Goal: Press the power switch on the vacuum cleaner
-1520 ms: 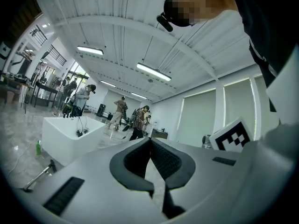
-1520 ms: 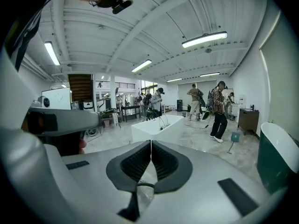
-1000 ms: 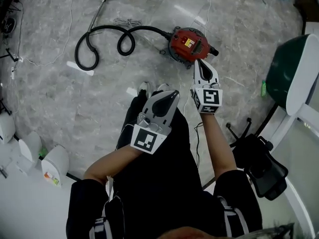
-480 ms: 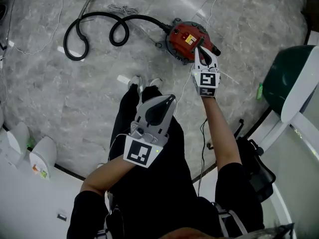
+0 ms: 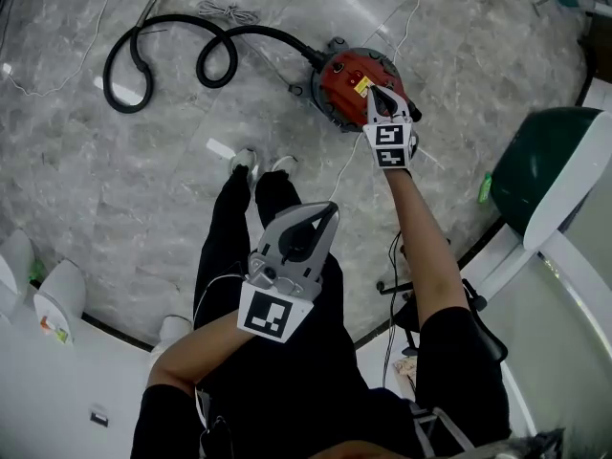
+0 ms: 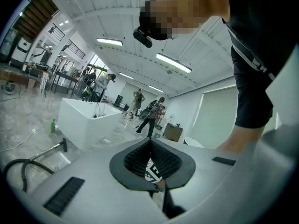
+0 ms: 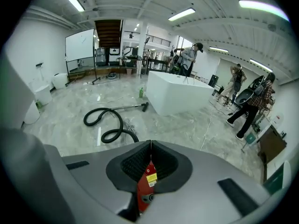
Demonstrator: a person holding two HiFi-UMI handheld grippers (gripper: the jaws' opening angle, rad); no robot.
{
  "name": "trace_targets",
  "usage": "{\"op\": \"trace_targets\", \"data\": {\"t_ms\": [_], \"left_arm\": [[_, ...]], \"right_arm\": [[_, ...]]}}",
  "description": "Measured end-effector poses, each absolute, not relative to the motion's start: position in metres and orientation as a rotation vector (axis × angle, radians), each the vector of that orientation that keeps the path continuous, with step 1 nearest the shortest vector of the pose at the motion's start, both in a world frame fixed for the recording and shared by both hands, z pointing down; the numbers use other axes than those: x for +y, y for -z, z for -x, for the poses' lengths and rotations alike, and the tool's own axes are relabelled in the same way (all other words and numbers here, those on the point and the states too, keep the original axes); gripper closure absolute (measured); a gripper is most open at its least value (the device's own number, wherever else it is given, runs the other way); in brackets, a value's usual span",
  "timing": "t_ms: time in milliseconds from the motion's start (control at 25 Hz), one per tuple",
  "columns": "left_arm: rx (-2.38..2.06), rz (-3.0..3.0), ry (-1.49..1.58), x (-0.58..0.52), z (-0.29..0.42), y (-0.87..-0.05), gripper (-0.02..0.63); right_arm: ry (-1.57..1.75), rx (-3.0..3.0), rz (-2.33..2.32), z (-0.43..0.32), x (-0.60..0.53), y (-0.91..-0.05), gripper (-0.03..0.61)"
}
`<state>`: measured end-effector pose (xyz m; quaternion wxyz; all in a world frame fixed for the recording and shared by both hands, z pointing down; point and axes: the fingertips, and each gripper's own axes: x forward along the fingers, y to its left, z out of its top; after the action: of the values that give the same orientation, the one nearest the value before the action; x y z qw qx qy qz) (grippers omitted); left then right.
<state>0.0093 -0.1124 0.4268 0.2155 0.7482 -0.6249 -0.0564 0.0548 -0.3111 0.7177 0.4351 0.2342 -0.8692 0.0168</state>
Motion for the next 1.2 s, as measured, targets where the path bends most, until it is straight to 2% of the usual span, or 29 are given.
{"op": "trace_targets", "data": {"t_ms": [240, 520, 1200], "left_arm": [[-1.79, -2.015, 0.207, -0.119, 0.011, -0.446, 0.595], [-1.853, -1.96, 0.211, -0.124, 0.033, -0.472, 0.595], [-1.752, -1.956, 0.262, -0.13, 0.008, -0.516, 0.595]], "right_arm": [[-0.163, -2.107, -0.603, -0.052, -0.323, -0.772, 0.558], [-0.052, -2.029, -0.504, -0.051, -0.331, -0.826, 0.558], [0.071, -1.935, -0.414, -0.07, -0.346, -0.895, 0.558]]}}
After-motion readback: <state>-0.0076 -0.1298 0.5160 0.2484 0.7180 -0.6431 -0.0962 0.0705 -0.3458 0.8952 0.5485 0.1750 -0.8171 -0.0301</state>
